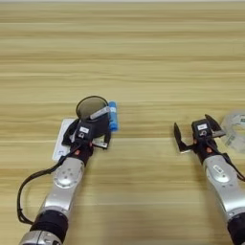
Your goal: Move the objects on the table
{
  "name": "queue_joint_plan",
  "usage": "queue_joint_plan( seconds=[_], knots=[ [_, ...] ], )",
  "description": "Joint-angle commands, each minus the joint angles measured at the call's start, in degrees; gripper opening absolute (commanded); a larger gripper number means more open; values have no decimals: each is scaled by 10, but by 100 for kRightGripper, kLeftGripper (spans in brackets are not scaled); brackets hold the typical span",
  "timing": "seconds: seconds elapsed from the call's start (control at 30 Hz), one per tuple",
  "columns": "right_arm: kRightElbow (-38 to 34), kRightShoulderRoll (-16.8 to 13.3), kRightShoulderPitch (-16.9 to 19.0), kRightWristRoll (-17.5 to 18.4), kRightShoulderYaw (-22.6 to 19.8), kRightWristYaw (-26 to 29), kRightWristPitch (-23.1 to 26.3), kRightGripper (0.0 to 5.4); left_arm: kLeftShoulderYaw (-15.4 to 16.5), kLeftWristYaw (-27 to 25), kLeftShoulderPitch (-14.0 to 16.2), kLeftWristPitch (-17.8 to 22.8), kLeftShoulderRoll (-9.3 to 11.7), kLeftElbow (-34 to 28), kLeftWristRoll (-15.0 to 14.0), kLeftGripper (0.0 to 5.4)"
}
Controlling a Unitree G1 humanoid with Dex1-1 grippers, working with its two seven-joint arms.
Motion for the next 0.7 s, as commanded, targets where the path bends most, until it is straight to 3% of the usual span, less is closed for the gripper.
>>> queue_joint_plan(
  seconds=[0.03,0.7],
  knots=[
    [0,1,-2,-1,0,1,5,540,0,3,-13,-7,-3,14,4,538],
    [-3,0,1,-1,0,1,6,540,3,7,-37,-16,-7,46,7,538]
  ],
)
